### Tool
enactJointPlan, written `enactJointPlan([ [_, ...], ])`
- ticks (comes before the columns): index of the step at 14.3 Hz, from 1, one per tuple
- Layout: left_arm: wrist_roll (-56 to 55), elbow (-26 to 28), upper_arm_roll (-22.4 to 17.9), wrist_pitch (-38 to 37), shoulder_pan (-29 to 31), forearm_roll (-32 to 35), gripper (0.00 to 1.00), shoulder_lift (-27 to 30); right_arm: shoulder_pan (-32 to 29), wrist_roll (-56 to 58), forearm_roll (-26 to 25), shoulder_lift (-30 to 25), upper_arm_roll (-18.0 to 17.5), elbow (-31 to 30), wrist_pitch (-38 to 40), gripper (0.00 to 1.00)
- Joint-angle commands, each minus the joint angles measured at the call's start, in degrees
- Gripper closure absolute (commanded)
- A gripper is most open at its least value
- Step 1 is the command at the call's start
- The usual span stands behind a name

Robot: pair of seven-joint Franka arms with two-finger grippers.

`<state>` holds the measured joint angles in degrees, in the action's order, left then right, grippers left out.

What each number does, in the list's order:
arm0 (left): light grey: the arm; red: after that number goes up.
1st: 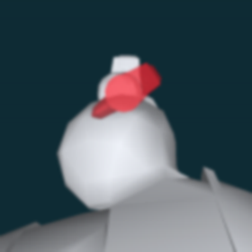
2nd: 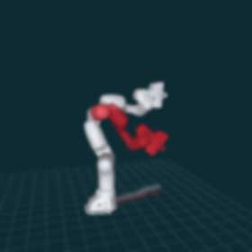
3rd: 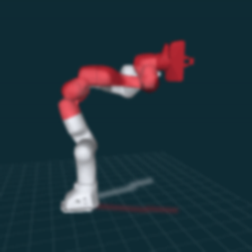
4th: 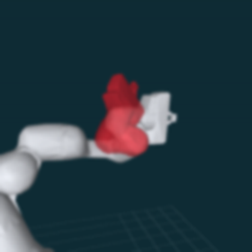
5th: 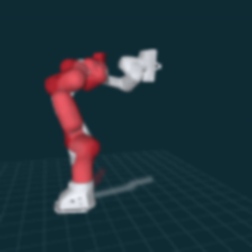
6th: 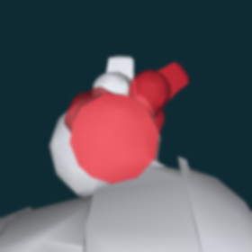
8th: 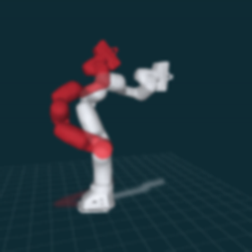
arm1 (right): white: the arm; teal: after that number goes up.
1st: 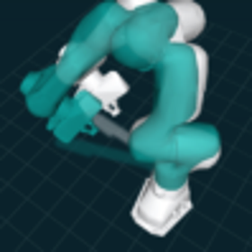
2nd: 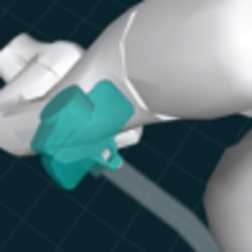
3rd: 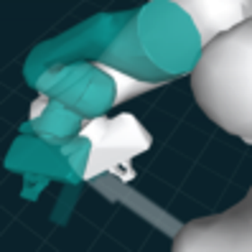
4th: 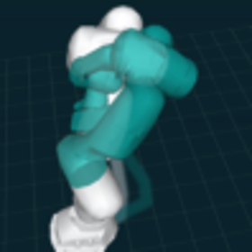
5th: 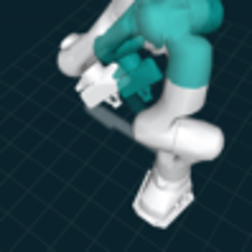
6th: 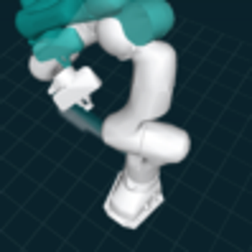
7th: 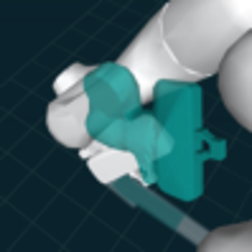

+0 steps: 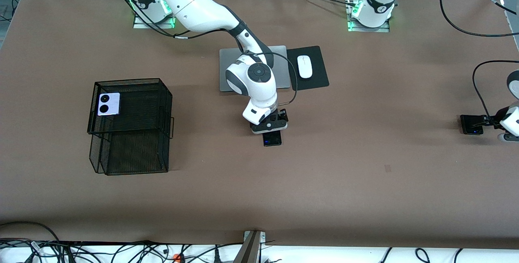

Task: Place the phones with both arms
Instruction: 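Grasp the slab with the right gripper while the left grasps the flip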

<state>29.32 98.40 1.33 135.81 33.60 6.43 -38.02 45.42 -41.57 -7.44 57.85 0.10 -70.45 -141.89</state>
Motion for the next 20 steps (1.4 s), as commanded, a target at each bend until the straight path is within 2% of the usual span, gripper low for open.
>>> enactJointPlan([
  [1,0.3,2.41,0.78,3.58,1.64,-1.25,0.0,-0.03,0.9,-0.97,-1.17,1.39,0.6,1.64,-1.01,0.0],
  [7,-0.05,3.81,0.87,7.1,2.18,-1.42,0.0,-1.26,0.99,-1.05,-2.84,2.27,0.6,1.72,-1.19,0.02],
  [8,-0.66,3.81,0.87,7.1,2.09,-1.42,0.0,-1.26,0.99,-1.05,-2.93,2.36,0.6,1.72,-1.19,0.05],
  [9,-1.19,3.81,0.95,7.1,1.83,-1.42,0.0,-1.26,0.99,-1.05,-2.93,2.45,0.6,1.72,-1.19,0.1],
  [10,-1.55,3.81,0.95,7.02,1.74,-1.42,0.0,-1.26,0.99,-0.97,-3.02,2.53,0.6,1.64,-1.19,0.21],
  [11,-1.64,3.81,1.04,6.93,1.56,-1.42,0.0,-1.18,0.99,-0.97,-3.02,2.53,0.6,1.72,-1.19,0.48],
  [12,-1.64,3.81,0.96,6.84,1.56,-1.42,0.0,-1.09,0.99,-0.97,-3.02,2.53,0.6,1.72,-1.28,0.67],
  [13,-1.55,3.81,1.04,6.84,1.56,-1.42,0.0,-1.09,0.99,-0.97,-3.19,2.53,0.6,1.72,-1.19,0.74],
  [16,-1.64,3.81,1.04,7.1,1.56,-1.42,0.0,-1.35,0.99,-0.62,-3.19,2.54,0.69,1.72,-1.19,0.82],
  [19,-1.64,3.81,1.04,7.19,1.74,-1.42,0.0,-1.88,0.99,-0.7,-3.11,1.92,1.31,1.72,0.38,0.82],
  [20,-1.64,3.73,1.04,7.19,1.74,-1.42,0.0,-2.14,0.99,-0.53,-3.02,1.22,1.66,1.98,3.96,0.82],
])
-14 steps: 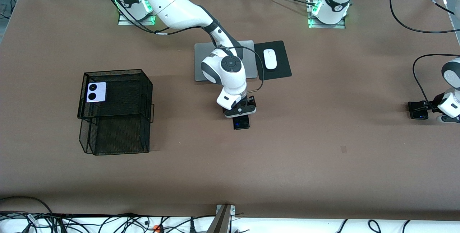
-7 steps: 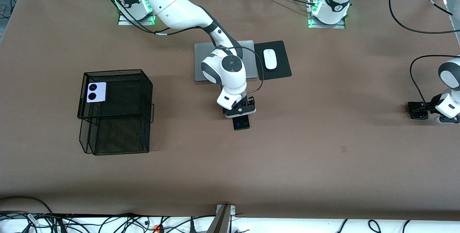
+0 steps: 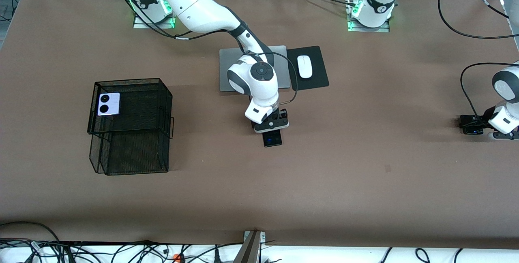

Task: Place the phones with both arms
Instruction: 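Place the slab in the basket while the left gripper moves the flip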

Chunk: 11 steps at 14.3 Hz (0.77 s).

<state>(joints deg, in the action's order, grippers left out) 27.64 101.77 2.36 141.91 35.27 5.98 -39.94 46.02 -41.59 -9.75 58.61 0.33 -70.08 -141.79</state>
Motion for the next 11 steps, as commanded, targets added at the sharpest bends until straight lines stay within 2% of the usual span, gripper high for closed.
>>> enactJointPlan([
  [1,0.05,0.36,0.01,1.09,0.06,-0.97,0.01,-0.23,0.39,-0.16,-0.62,-0.42,1.95,3.0,8.41,0.82],
  [2,0.05,0.28,0.01,1.09,0.06,-0.97,0.09,-0.23,0.04,0.19,-0.62,-2.08,1.96,5.8,14.03,0.82],
  [4,0.05,0.19,0.01,1.09,0.23,-0.97,0.31,-0.32,-0.93,2.55,-0.54,-4.8,2.22,8.11,22.22,0.82],
  [6,0.05,0.1,0.01,1.0,0.23,-0.97,0.63,-0.32,-5.04,7.47,0.08,-9.89,1.44,8.12,26.72,0.82],
  [8,0.05,-0.08,-0.07,1.0,0.23,-0.97,0.88,-0.23,-9.17,14.48,3.13,-13.59,1.43,8.03,31.46,0.82],
  [10,-0.04,-0.25,-0.08,0.65,0.06,-0.97,0.9,-0.23,-14.53,23.44,8.41,-17.28,1.87,8.03,36.38,0.82],
  [11,-0.04,-0.6,-0.08,0.56,-0.12,-0.97,0.91,-0.23,-16.99,27.14,9.13,-18.95,1.96,7.85,38.41,0.81],
])
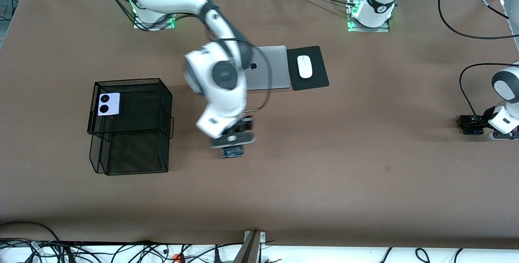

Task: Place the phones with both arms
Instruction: 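Place the slab in the basket while the left gripper moves the flip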

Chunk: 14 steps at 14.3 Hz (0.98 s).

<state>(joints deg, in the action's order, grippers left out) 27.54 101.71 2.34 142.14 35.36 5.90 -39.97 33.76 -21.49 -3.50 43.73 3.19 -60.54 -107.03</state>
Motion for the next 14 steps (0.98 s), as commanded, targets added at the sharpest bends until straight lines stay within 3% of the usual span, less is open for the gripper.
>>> enactJointPlan([
  [1,0.06,-1.16,-0.06,0.07,-0.21,-0.89,0.91,-0.11,-6.93,9.43,2.89,-5.23,-0.73,-1.78,6.11,0.8],
  [3,-0.21,-1.42,-0.06,-0.37,-0.38,-0.89,0.94,0.25,-10.63,11.9,2.54,-7.25,0.32,-1.86,10.86,0.79],
  [5,-0.47,-3.69,-0.06,-3.77,-0.73,-0.8,0.95,0.42,-11.43,13.93,2.54,-11.19,4.43,-7.27,12.55,0.79],
  [8,-1.69,-7.75,0.03,-10.29,-2.83,-0.8,0.95,0.51,-11.43,14.81,2.54,-22.34,7.7,-25.53,6.86,0.79],
  [11,-6.52,-8.28,0.03,-10.74,-9.32,-0.8,0.97,0.51,-11.43,14.99,2.27,-33.33,8.85,-45.75,-4.2,0.8],
  [14,-14.67,-8.19,0.03,-10.92,-18.1,-0.89,0.98,0.42,-11.43,14.9,2.45,-36.7,9.64,-54.23,-8.45,0.8],
])
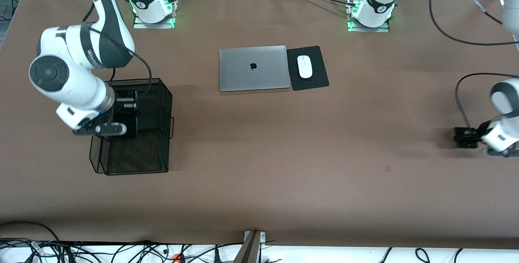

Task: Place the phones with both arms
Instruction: 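Place the slab in the basket while the left gripper moves the flip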

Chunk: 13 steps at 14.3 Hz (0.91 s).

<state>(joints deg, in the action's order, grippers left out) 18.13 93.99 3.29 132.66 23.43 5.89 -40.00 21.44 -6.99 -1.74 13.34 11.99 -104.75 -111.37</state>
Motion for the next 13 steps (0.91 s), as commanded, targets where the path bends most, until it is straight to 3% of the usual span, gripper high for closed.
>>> enactJointPlan([
  [1,-8.43,-0.56,-0.92,-2.14,-8.82,-0.79,0.98,0.54,0.88,0.39,0.86,-5.96,1.1,-10.91,-4.47,0.8],
  [5,-23.52,-1.7,-1.0,-8.54,-22.16,-0.62,1.0,1.07,0.8,0.39,1.04,-4.11,2.16,-12.94,-4.73,0.8],
  [9,-45.51,-8.37,-1.0,-14.35,-37.29,-0.88,1.0,-1.04,0.8,0.39,1.21,-2.53,2.16,-12.94,-7.97,0.8],
  [13,-49.68,-9.18,-0.92,-14.54,-46.18,-3.33,1.0,-1.39,0.88,0.22,1.47,-2.44,1.99,-12.76,-9.66,0.8],
])
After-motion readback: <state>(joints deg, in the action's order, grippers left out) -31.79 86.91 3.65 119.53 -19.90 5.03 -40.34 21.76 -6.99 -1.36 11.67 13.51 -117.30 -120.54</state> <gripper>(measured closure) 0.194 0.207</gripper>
